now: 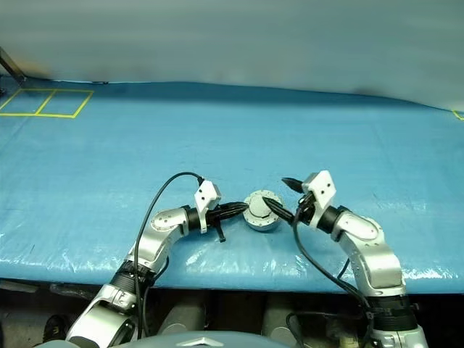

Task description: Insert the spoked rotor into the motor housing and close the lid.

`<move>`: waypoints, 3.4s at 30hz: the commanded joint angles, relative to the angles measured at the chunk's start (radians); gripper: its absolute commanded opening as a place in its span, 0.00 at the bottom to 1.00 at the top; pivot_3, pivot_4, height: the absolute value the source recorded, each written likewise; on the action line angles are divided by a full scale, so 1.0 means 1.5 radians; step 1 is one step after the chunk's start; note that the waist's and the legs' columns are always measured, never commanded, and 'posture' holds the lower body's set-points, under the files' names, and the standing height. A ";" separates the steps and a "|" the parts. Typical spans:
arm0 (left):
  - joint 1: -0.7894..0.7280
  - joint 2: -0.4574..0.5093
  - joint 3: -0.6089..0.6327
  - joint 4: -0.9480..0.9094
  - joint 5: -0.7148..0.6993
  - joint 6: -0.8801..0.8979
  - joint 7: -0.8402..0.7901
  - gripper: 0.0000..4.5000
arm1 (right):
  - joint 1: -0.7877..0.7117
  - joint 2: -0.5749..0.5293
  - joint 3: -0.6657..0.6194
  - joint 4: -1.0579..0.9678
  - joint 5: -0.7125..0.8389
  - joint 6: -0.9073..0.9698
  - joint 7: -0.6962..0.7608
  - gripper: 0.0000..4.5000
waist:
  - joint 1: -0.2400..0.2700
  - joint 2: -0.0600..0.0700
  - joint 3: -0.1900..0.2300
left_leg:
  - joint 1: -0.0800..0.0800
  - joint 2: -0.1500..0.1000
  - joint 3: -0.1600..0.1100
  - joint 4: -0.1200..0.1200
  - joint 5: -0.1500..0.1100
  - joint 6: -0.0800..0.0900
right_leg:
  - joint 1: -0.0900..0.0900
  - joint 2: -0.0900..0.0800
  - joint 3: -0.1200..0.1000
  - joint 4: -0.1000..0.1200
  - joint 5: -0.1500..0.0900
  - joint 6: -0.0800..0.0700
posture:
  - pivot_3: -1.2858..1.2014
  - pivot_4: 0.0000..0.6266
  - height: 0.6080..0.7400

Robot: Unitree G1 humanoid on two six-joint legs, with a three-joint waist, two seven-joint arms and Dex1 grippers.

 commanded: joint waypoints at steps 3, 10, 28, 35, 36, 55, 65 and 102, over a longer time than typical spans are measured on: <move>0.017 -0.008 -0.009 0.010 -0.005 -0.001 -0.009 0.00 | 0.031 0.031 -0.056 -0.008 0.115 0.110 -0.025 0.89 | -0.001 0.001 0.000 | 0.000 0.000 0.000 0.000 0.000 0.000 | 0.000 0.000 0.000 0.000 0.000 0.000 | 0.52 0.24 1.00; 0.014 -0.014 0.000 0.013 -0.006 -0.018 -0.006 0.00 | 0.053 0.064 -0.081 0.039 0.207 0.215 -0.043 0.89 | -0.001 0.001 0.000 | -0.004 0.000 0.000 0.000 0.000 0.000 | -0.004 0.000 0.000 0.001 0.000 0.000 | 0.52 0.24 1.00; 0.024 -0.013 -0.005 0.008 -0.001 -0.027 -0.002 0.00 | 0.068 0.130 -0.133 0.073 0.344 0.300 -0.057 0.35 | -0.002 0.002 0.000 | -0.004 0.000 0.000 0.000 0.000 0.000 | -0.005 0.001 0.000 0.001 0.000 0.000 | 0.52 0.24 1.00; 0.023 -0.017 -0.004 0.009 -0.001 -0.027 0.002 0.00 | 0.078 0.124 -0.101 0.066 0.304 0.292 -0.062 0.30 | -0.003 0.003 -0.001 | -0.004 0.000 0.000 0.000 0.000 0.000 | -0.005 0.001 0.000 0.002 0.000 0.000 | 0.52 0.24 1.00; 0.023 -0.019 -0.002 0.009 -0.005 -0.026 0.002 0.00 | 0.078 0.127 -0.100 0.068 0.304 0.291 -0.060 0.30 | -0.003 0.003 -0.001 | -0.004 0.000 0.000 0.001 0.000 0.000 | -0.004 0.001 0.000 0.002 0.000 0.000 | 0.52 0.24 1.00; 0.097 -0.064 0.165 -0.144 -0.252 0.170 0.034 0.00 | 0.057 0.230 -0.139 0.096 0.330 0.229 -0.138 0.30 | -0.026 0.003 -0.001 | -0.003 0.002 0.000 0.001 0.000 0.001 | -0.005 0.002 0.001 0.003 0.000 0.000 | 0.52 0.24 1.00; 0.150 -0.085 0.188 -0.190 -0.350 0.207 0.014 0.71 | -0.016 0.248 -0.160 0.079 0.389 0.240 -0.195 0.30 | -0.026 0.003 0.000 | -0.004 0.001 0.001 0.001 0.000 0.001 | -0.007 0.002 0.001 0.003 0.000 -0.001 | 0.52 0.24 1.00; 0.093 -0.210 0.268 -0.120 -0.570 0.360 0.097 1.00 | -0.099 0.306 -0.154 0.014 0.606 0.278 -0.270 0.30 | -0.035 0.005 0.001 | -0.005 0.001 0.001 0.000 0.001 0.001 | -0.008 0.003 0.002 0.003 0.001 -0.001 | 0.52 0.24 1.00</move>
